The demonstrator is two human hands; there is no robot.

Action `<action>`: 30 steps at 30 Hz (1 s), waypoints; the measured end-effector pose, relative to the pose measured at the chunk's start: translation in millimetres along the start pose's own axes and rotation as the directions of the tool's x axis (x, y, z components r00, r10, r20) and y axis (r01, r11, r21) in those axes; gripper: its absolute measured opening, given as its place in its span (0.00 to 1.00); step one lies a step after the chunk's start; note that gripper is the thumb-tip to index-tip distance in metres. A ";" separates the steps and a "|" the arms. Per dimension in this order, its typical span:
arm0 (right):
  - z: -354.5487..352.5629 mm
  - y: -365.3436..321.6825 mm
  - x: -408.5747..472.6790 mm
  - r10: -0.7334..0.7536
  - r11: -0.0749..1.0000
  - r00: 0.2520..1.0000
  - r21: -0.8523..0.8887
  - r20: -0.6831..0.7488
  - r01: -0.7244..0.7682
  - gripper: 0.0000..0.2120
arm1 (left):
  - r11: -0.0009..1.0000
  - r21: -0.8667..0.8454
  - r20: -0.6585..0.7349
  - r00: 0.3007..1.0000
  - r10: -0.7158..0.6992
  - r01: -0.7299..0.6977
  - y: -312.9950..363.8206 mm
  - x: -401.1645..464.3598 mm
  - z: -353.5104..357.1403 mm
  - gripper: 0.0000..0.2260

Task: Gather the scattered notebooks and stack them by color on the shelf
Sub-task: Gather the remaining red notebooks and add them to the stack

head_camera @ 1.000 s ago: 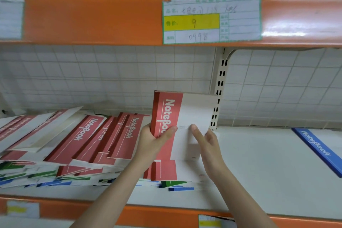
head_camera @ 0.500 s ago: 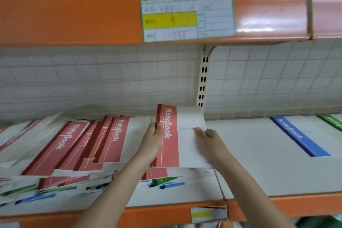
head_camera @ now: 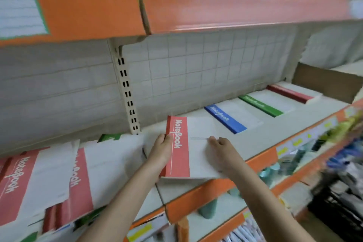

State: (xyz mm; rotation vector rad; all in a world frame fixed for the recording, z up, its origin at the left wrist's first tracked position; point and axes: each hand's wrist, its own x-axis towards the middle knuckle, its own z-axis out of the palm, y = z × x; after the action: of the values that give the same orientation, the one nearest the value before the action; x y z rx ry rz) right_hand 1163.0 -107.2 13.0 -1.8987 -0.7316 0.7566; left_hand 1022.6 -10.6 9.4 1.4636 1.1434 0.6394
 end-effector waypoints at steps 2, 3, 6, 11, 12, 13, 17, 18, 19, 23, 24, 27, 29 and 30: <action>-30.5 13.7 4.6 0.004 1.000 0.997 0.004 -0.073 -0.004 0.15 | 1.000 -0.013 0.065 0.998 0.003 -0.003 7.6 3.1 34.3 0.16; -46.5 21.0 6.3 -0.002 1.000 0.994 -0.001 -0.110 0.002 0.16 | 1.000 -0.013 0.087 0.996 0.005 -0.004 12.7 3.6 52.0 0.16; -94.5 41.6 13.5 0.007 1.000 0.979 -0.004 -0.206 -0.008 0.15 | 1.000 -0.008 0.146 0.989 0.016 -0.015 28.5 3.4 106.0 0.14; -171.1 74.2 23.7 0.079 0.997 0.955 0.019 -0.284 -0.077 0.14 | 1.000 -0.021 0.258 0.966 0.027 -0.023 47.0 0.2 193.5 0.14; -186.2 79.8 24.0 0.087 0.996 0.950 0.017 -0.299 -0.086 0.14 | 1.000 -0.020 0.272 0.962 0.025 -0.020 50.2 -0.5 210.1 0.14; -201.0 85.6 23.4 0.092 0.995 0.947 0.004 -0.307 -0.095 0.13 | 1.000 -0.010 0.287 0.958 0.023 -0.021 52.7 -1.7 226.0 0.14; -249.9 108.4 24.5 0.126 0.989 0.937 -0.031 -0.326 -0.143 0.15 | 0.999 0.017 0.349 0.937 0.020 -0.027 62.8 -9.1 281.0 0.12; -259.4 113.6 25.4 0.132 0.988 0.931 -0.030 -0.341 -0.151 0.16 | 1.000 0.020 0.363 0.932 0.014 -0.023 65.1 -10.3 292.5 0.12; -268.6 118.3 26.2 0.134 0.988 0.923 -0.027 -0.360 -0.154 0.16 | 1.000 0.018 0.373 0.928 0.011 -0.019 67.8 -11.5 303.3 0.11; -303.5 131.6 34.5 0.150 0.986 0.900 -0.007 -0.409 -0.167 0.14 | 0.999 0.013 0.406 0.913 0.030 -0.038 80.7 -8.7 344.5 0.11; -312.2 134.9 38.4 0.156 0.985 0.897 0.000 -0.414 -0.171 0.14 | 0.999 0.016 0.416 0.909 0.029 -0.040 84.1 -6.4 354.6 0.12; -337.8 144.7 54.1 0.195 0.980 0.889 0.043 -0.414 -0.195 0.13 | 0.999 0.012 0.447 0.894 0.032 -0.042 93.3 6.0 386.4 0.13; -355.7 150.2 68.5 0.214 0.977 0.878 0.074 -0.428 -0.202 0.13 | 0.999 0.010 0.480 0.877 0.032 -0.042 99.3 16.3 408.0 0.14; -364.6 152.5 77.4 0.218 0.976 0.873 0.082 -0.436 -0.203 0.13 | 0.999 0.005 0.492 0.870 0.033 -0.041 103.2 22.8 419.1 0.15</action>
State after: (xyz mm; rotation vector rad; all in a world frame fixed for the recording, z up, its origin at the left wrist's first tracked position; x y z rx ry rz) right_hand 1513.6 -304.4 -3.9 -2.0401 -0.2251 0.4315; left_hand 1428.2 -159.8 3.7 1.5486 0.7203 0.2520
